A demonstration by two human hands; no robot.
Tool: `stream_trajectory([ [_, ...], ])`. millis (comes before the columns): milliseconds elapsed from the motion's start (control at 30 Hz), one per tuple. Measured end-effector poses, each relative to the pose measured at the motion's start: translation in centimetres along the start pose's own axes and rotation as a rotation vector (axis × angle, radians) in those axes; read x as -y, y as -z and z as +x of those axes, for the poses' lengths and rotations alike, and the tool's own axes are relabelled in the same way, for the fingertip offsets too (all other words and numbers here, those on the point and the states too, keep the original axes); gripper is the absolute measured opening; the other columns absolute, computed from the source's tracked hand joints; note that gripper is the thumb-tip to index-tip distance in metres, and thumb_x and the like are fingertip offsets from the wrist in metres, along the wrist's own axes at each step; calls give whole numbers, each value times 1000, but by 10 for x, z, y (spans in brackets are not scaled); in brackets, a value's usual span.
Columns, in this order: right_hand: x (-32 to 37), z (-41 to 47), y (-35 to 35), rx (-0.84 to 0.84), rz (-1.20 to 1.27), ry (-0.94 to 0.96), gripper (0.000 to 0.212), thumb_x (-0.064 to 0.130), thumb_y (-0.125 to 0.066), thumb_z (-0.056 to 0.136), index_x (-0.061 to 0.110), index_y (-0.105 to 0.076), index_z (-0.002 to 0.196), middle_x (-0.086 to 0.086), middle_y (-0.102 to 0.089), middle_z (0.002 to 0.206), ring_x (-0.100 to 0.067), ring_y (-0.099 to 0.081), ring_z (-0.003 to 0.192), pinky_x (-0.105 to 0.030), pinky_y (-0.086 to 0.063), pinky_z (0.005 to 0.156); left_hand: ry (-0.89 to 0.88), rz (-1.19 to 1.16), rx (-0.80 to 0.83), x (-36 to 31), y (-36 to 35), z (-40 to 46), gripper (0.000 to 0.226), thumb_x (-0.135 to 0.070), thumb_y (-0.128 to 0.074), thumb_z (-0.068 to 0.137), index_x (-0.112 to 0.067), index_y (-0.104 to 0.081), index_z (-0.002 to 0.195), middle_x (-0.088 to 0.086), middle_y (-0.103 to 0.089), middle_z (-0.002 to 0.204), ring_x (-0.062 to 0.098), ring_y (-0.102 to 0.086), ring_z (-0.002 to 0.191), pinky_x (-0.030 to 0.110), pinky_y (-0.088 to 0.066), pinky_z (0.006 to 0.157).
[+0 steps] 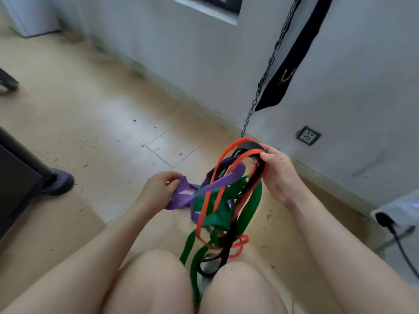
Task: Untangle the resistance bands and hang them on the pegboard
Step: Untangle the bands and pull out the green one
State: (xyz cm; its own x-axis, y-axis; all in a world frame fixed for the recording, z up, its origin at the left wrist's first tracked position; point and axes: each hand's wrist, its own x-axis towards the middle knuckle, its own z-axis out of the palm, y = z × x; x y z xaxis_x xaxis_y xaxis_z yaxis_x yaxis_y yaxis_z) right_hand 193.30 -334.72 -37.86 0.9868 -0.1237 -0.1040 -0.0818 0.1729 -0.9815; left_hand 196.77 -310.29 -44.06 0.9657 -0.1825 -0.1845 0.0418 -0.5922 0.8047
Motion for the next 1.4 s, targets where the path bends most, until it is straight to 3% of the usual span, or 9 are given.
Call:
stream_trajectory([
  [267, 9, -24, 60, -426, 274, 9, 28, 1, -32, 94, 9, -57, 103, 0, -62, 81, -11, -57, 78, -22, -47, 73, -114, 253, -74, -17, 9, -11, 28, -2, -45, 92, -4, -62, 114, 15, -61, 114, 28, -54, 104, 25, -35, 85],
  [433, -63, -43, 92, -451, -454, -403, 29, -1, -51, 90, -1, -54, 118, -15, -62, 101, -20, -56, 82, -25, -45, 66, -86, 257, -6, -15, -5, -13, 27, -5, -45, 93, -3, -59, 116, 15, -60, 117, 29, -54, 107, 27, -36, 88],
  [567, -102, -51, 85, -395, -509, -528, 32, 7, -49, 95, 4, -48, 126, -14, -58, 119, -24, -57, 99, -32, -50, 86, -67, 285, 67, -4, -15, -8, 31, -6, -42, 94, -9, -53, 122, 8, -61, 110, 26, -55, 104, 23, -30, 72],
  [633, -102, -38, 83, -345, -488, -440, 29, 9, -46, 97, 5, -49, 125, -9, -59, 114, -21, -55, 99, -29, -48, 85, -115, 296, 88, 3, -21, 1, 33, -5, -40, 94, -15, -53, 123, 10, -58, 102, 25, -53, 93, 24, -30, 71],
  [767, -81, 4, 86, -343, -220, -237, 23, 12, -38, 101, 19, -59, 108, 2, -61, 85, -10, -58, 80, -23, -48, 70, -77, 308, -24, 19, -32, 31, 16, -13, -52, 87, -21, -62, 76, 5, -49, 95, 21, -46, 81, 29, -34, 64],
  [833, -89, 24, 100, -453, -143, -272, 24, 16, -35, 102, 19, -59, 101, -1, -61, 82, -16, -60, 79, -30, -48, 71, 48, 424, 18, 37, -45, 52, 20, -16, -50, 83, -14, -64, 97, 10, -47, 124, 23, -47, 100, 29, -39, 78],
  [967, -145, 38, 130, -530, -1018, -672, 40, 12, -41, 96, 2, -38, 134, -21, -41, 138, -39, -42, 124, -42, -38, 98, 30, 669, 197, 66, -86, 84, 38, -18, -52, 88, -12, -54, 125, 19, -22, 149, 36, -25, 134, 39, -28, 109],
  [1200, -240, 45, 99, 74, -1354, -243, 36, 10, -46, 94, 16, -56, 128, -7, -39, 147, -26, -32, 137, -40, -25, 114, -377, 691, 560, 100, -178, 121, 48, -25, -56, 89, -7, -45, 133, 14, -40, 142, 36, -45, 122, 42, -42, 96],
  [1400, -258, 89, 103, 313, -1458, -264, 60, 1, -40, 92, 29, -31, 145, -1, -26, 153, -24, -30, 135, -36, -37, 101, -367, 681, 687, 100, -238, 136, 53, -38, -50, 92, -20, -34, 140, 7, -48, 133, 27, -48, 120, 42, -45, 94],
])
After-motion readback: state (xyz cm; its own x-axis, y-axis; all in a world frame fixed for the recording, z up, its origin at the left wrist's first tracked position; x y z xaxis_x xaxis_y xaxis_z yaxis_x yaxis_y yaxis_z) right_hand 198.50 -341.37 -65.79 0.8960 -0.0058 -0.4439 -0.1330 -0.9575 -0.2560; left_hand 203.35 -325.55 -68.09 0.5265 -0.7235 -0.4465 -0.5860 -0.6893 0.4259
